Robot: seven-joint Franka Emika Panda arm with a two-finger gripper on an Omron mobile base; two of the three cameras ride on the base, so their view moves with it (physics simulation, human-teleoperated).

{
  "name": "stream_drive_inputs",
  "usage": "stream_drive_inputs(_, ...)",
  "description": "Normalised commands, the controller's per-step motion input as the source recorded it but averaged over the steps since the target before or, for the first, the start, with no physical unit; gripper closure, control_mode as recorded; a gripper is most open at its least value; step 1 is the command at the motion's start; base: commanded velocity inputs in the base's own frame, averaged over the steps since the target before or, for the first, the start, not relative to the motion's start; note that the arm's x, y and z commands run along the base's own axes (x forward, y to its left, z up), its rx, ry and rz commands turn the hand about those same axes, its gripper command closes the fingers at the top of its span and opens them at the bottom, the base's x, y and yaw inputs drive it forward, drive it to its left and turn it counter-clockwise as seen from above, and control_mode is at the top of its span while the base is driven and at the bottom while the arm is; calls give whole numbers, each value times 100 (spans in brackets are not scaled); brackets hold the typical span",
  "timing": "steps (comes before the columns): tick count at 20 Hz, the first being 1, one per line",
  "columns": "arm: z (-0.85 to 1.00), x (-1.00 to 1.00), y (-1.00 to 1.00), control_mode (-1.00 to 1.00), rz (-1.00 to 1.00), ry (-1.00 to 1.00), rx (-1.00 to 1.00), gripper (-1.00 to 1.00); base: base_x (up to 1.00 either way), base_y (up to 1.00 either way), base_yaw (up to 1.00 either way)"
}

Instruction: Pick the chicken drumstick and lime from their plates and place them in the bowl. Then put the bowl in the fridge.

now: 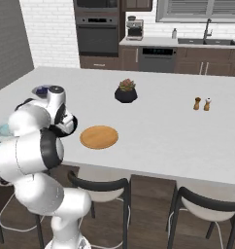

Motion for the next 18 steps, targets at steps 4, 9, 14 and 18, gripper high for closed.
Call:
stream_drive_inputs(4, 21, -61, -75, -100, 0, 0, 0, -100, 0, 0, 0)
stream_drive_inputs(9, 26, -54, -53, -100, 0, 0, 0, -100, 0, 0, 0)
stream_drive_inputs(14, 2, -39, -61, -100, 4, 0, 0, -100, 0, 0, 0)
stream_drive_inputs(18, 0, -12, 0, 100, 3, 0, 0, -100, -4, 36, 8)
